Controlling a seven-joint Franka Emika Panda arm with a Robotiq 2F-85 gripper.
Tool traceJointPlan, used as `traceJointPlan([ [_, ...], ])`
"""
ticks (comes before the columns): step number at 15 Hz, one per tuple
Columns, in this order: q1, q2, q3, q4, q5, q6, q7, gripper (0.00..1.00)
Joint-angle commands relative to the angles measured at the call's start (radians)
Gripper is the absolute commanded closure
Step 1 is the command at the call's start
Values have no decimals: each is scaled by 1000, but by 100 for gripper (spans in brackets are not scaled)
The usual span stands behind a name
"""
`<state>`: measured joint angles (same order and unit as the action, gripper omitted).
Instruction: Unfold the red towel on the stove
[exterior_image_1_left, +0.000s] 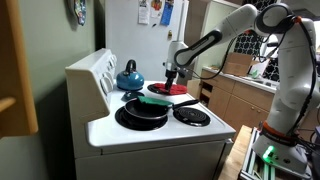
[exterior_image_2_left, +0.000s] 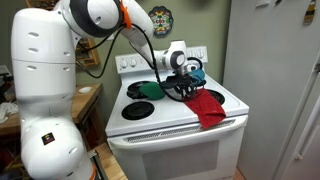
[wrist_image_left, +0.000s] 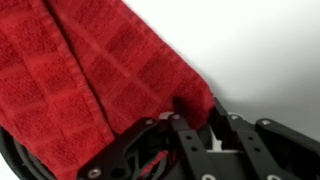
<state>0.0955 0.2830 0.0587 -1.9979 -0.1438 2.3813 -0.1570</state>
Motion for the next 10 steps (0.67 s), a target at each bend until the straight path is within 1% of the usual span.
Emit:
traceJointPlan([
  [1, 1, -26, 11, -24, 11, -13, 32, 99],
  [4, -3, -79, 43, -40, 89, -46, 17, 100],
  [8, -1, -121, 81, -25, 222, -204, 9, 99],
  [10, 1, -126, 89, -13, 276, -280, 17, 99],
])
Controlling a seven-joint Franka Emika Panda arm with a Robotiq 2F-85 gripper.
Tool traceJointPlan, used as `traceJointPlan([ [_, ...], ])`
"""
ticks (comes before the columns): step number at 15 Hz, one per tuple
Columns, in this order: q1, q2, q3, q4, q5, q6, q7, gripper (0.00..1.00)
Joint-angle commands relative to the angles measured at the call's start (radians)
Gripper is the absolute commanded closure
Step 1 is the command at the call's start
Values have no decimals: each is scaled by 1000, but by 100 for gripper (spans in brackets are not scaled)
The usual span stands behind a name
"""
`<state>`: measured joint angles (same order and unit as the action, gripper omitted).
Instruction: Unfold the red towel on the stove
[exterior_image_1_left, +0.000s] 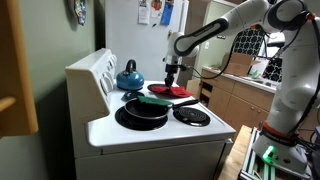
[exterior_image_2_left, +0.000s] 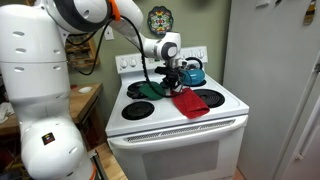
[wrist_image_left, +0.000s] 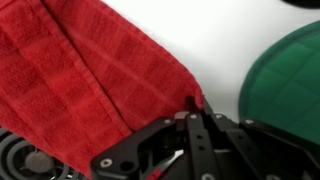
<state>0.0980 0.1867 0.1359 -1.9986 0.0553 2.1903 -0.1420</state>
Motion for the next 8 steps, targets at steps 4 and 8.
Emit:
traceJointPlan([
  [4, 2, -19, 8, 2, 125, -154, 31, 69],
  [8, 7, -68, 1, -23, 89, -114, 55, 41],
])
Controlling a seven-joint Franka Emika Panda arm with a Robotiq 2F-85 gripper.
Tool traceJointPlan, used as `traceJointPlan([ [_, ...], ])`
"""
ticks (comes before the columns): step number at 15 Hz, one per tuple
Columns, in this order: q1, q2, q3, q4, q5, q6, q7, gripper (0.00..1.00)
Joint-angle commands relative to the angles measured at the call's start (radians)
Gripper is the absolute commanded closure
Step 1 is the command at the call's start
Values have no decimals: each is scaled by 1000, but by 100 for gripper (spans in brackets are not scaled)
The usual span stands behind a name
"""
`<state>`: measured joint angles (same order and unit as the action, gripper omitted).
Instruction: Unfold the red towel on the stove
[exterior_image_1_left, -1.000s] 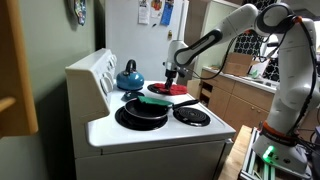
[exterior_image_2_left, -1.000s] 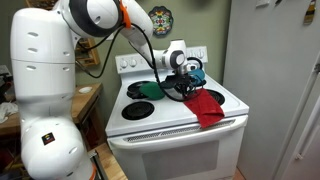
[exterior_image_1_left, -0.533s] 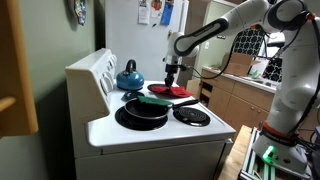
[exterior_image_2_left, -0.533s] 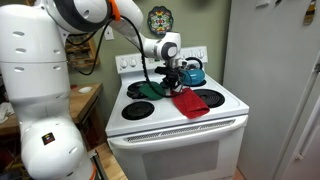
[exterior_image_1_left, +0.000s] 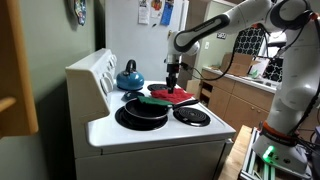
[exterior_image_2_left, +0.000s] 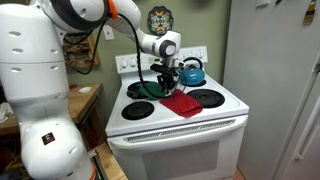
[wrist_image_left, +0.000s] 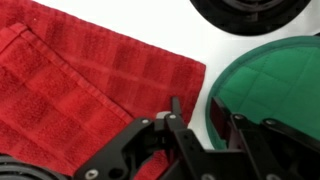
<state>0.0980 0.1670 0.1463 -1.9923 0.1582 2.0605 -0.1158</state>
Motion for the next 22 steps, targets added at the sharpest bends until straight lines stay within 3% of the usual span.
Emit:
traceJointPlan([
  [1, 8, -71, -10, -45, -24, 27, 31, 34],
  [4, 1, -131, -20, -110, -33, 62, 49, 10],
  [6, -7, -176, -32, -171, -23, 108, 70, 0],
  [11, -38, -267, -74, -354, -37, 231, 145, 0],
  [17, -79, -331, -114, -481, -91, 274, 142, 0],
  [19, -90, -329, -123, -494, -121, 298, 129, 24],
  [21, -100, -316, -129, -500, -149, 328, 128, 41],
  [22, -104, -315, -132, -503, -160, 339, 129, 40],
])
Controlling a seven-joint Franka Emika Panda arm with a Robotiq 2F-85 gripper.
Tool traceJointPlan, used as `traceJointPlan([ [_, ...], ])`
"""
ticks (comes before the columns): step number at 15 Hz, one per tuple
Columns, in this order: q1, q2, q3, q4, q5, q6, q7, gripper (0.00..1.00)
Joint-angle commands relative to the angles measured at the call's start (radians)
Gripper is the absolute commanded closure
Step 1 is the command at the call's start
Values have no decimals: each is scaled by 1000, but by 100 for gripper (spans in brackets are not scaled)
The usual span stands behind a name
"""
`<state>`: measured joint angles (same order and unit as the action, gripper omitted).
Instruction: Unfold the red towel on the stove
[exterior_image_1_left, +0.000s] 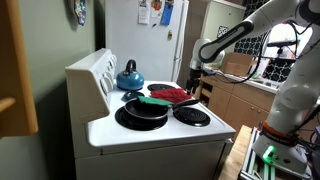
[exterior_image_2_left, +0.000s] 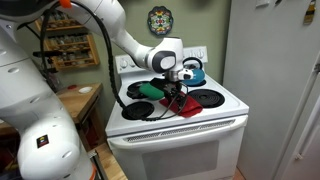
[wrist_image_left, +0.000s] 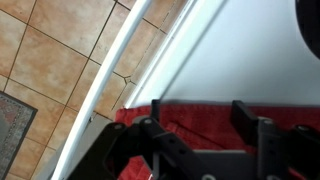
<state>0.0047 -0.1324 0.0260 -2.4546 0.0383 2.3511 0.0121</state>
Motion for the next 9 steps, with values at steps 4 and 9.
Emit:
traceJointPlan([
  [4, -25, -22, -31, -79, -38, 153, -10, 29],
  [9, -20, -1, -45, -101, 7, 297, -39, 52],
])
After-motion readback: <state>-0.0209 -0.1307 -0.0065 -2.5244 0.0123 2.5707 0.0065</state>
